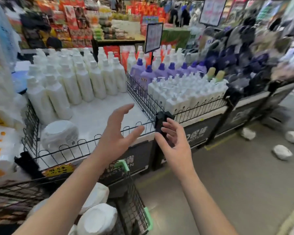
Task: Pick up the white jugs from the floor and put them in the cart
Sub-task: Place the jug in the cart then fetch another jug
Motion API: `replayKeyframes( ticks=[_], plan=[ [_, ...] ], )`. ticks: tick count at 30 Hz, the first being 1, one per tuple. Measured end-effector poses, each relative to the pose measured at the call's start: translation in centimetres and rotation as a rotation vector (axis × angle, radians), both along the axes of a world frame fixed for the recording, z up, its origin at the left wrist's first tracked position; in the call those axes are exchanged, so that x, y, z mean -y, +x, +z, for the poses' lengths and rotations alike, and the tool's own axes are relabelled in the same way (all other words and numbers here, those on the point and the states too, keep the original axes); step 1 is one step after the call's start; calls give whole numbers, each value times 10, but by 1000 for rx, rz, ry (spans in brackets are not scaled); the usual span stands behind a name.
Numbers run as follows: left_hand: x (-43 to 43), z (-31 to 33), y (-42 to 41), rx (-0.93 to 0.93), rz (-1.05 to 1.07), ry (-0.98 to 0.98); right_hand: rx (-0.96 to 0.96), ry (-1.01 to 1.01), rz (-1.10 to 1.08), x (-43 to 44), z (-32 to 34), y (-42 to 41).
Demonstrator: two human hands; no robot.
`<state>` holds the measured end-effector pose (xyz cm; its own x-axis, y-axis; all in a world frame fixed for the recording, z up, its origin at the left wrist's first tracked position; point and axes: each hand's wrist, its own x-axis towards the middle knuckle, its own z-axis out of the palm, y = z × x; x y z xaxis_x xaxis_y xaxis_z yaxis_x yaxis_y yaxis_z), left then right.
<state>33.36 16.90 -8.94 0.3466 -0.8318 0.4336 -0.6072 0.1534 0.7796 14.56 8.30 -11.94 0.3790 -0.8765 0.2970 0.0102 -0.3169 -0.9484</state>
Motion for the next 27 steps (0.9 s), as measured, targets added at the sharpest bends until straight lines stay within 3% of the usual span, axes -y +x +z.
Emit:
replayKeyframes(
  ticks=[5,15,27],
  plan=[
    [12,37,-43,-22,-203,-114,54,-68,-210,-20,27,-57],
    [61,33,-147,-30,-511,-52,149,-75,-561,-30,33,-170],
    [159,13,-215,-75,-511,21,119,-63,-545,65,21,-237]
  ],
)
